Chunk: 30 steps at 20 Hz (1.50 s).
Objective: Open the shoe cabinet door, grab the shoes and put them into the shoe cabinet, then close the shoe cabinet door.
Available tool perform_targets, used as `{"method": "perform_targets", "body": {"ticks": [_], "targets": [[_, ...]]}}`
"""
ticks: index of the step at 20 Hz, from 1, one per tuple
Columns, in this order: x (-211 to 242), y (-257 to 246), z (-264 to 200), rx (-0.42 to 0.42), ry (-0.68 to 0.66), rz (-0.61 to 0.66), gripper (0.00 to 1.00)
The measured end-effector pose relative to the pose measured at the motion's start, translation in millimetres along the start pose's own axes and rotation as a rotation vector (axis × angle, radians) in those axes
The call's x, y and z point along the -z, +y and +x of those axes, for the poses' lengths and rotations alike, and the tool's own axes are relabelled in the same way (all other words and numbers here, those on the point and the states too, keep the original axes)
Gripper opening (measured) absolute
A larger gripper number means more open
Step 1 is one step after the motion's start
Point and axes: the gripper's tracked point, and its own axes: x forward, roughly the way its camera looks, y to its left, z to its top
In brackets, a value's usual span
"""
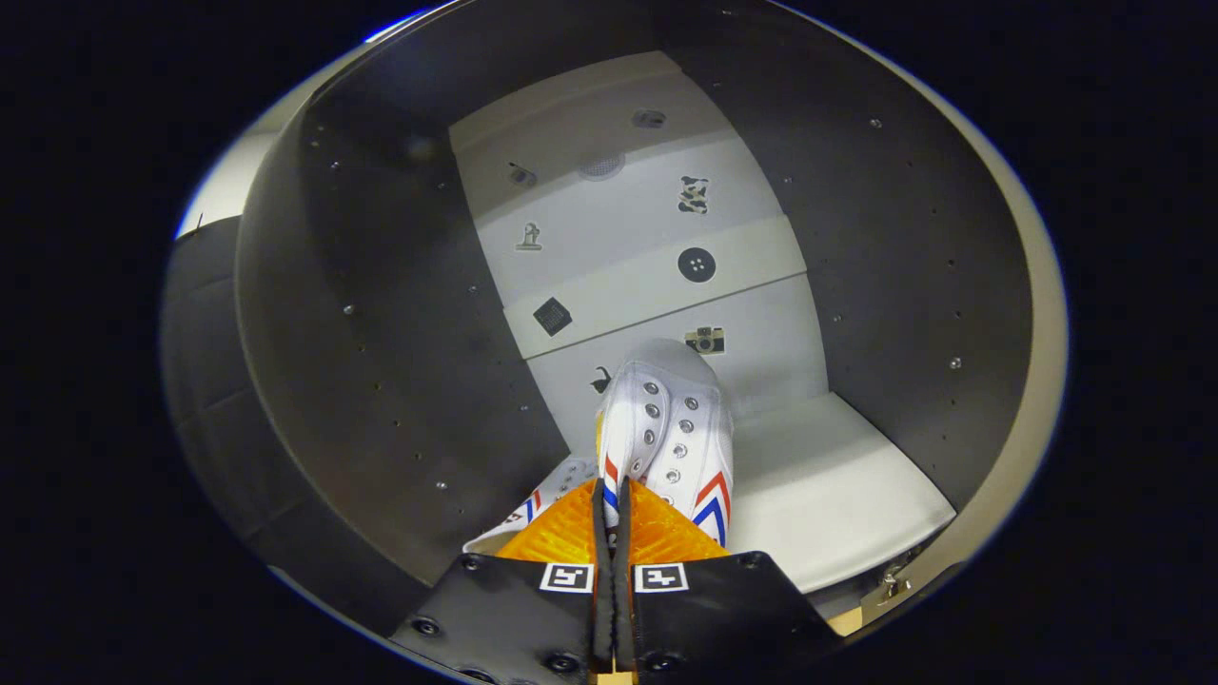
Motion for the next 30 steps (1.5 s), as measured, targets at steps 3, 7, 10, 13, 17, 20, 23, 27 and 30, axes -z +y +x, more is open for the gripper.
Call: {"method": "perform_targets", "body": {"ticks": [3, 7, 10, 13, 17, 20, 23, 27, 30], "targets": [[5, -13, 28, 0.047, 0.018, -0.017, 0.02], [14, -21, 44, 0.075, 0.036, -0.010, 0.02], [13, -23, 36, 0.086, 0.022, -0.068, 0.11], [-5, -2, -3, 0.061, -0.044, -0.150, 0.57], [-10, 28, -72, 0.022, -0.109, -0.213, 0.98], [-10, 48, -137, -0.033, -0.147, -0.230, 0.98], [-6, 59, -204, -0.078, -0.170, -0.254, 0.97], [3, 63, -282, -0.128, -0.170, -0.274, 0.98], [8, 58, -341, -0.136, -0.181, -0.314, 0.97]]}}
